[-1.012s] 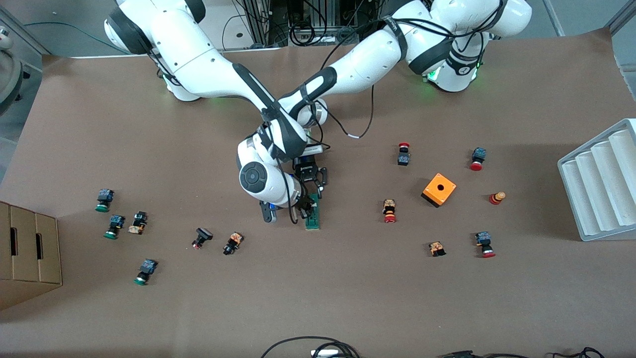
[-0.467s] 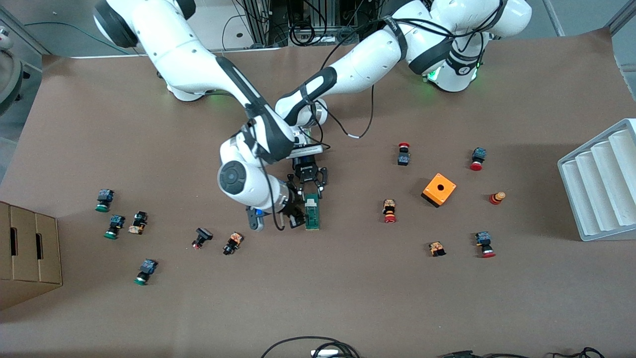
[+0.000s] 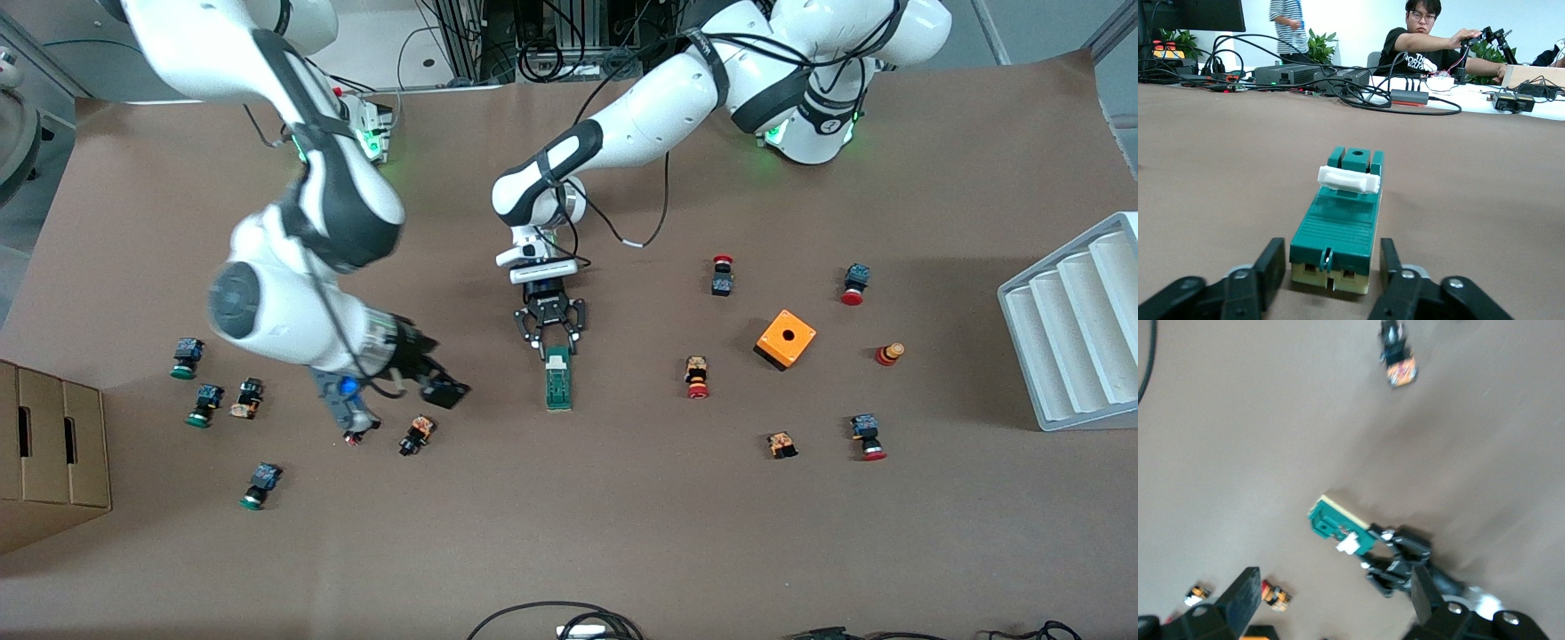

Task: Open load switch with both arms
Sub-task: 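Open the right gripper and withdraw the right arm from the switch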

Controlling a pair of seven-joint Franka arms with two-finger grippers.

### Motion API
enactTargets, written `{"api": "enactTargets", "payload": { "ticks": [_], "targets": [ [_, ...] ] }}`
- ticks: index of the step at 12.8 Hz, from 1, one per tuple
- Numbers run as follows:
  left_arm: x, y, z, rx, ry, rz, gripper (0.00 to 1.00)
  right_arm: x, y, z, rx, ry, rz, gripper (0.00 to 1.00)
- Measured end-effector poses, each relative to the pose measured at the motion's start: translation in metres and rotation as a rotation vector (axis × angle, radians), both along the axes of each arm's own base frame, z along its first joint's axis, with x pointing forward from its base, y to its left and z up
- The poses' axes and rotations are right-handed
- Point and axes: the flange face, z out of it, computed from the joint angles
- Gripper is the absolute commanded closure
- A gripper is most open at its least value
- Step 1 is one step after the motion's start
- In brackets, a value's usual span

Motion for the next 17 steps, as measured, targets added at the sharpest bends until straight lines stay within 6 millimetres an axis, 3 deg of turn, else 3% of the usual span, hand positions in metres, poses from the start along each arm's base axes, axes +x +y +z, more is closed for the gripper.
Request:
{"api": "enactTargets", "payload": {
  "ticks": [2,6,8,10,12,15,17],
  "targets": [
    [0.000,-0.003,0.001,-0.012,0.011,-0.009,0.00,-0.007,-0.045,0.036,-0.048,-0.051,0.161,0.00],
    [0.003,-0.009,0.014,-0.041,0.025,0.013,0.00,-0.040,-0.133,0.098,-0.090,-0.175,0.471,0.00],
    [-0.002,-0.017,0.030,-0.063,0.045,0.029,0.00,-0.049,-0.184,0.117,-0.114,-0.233,0.606,0.00],
    [-0.005,-0.021,0.046,-0.030,0.097,0.054,0.00,-0.050,-0.226,0.120,-0.117,-0.277,0.716,0.00],
    [-0.007,-0.026,0.065,-0.014,0.131,0.069,0.00,-0.050,-0.247,0.119,-0.147,-0.285,0.794,0.00],
    [-0.007,-0.036,0.101,-0.012,0.153,0.063,0.00,-0.050,-0.248,0.119,-0.179,-0.277,0.837,0.00],
    [-0.001,-0.042,0.141,0.005,0.189,0.070,0.00,-0.050,-0.248,0.118,-0.205,-0.267,0.850,0.00]
  ]
}}
